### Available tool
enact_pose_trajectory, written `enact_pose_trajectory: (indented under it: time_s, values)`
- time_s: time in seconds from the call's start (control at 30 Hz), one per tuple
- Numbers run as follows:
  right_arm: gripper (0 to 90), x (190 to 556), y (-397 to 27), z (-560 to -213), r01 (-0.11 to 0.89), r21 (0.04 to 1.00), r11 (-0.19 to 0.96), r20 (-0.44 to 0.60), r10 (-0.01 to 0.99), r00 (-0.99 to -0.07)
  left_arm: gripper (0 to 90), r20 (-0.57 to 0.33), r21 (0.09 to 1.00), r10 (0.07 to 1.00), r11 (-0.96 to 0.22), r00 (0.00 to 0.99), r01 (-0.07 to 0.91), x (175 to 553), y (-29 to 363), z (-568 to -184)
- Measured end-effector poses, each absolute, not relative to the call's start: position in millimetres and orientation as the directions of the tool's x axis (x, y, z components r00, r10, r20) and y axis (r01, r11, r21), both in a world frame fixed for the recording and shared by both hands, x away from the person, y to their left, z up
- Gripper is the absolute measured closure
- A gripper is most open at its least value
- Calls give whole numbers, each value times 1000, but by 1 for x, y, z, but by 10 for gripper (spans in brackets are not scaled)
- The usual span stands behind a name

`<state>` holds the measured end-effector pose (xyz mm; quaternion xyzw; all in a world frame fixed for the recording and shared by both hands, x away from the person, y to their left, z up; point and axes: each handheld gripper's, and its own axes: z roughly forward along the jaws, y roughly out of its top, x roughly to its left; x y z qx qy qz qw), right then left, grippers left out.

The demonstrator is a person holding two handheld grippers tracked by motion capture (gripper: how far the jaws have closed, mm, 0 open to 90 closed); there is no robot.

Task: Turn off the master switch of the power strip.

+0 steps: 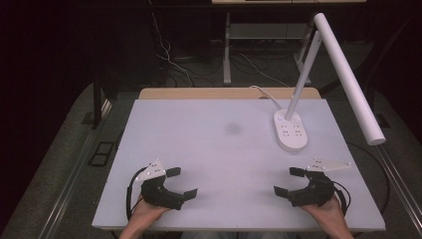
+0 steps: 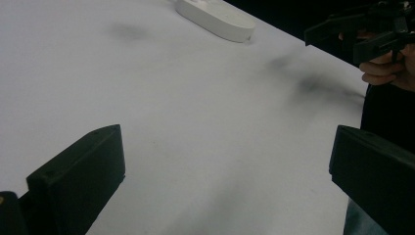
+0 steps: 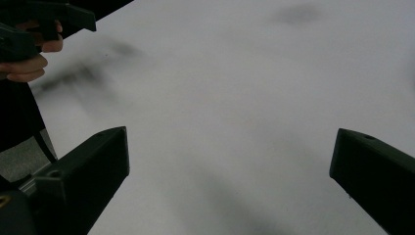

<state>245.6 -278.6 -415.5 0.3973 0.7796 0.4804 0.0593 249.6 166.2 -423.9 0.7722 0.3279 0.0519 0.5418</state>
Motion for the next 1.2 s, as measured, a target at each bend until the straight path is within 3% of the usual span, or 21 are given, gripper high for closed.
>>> enact_pose_trajectory:
  time_s: [1.2]
  values:
    - [8,247,-282,-405,575,781,243,270,699,-663,0,-281,864,566,-201,775,461,249,167,-425]
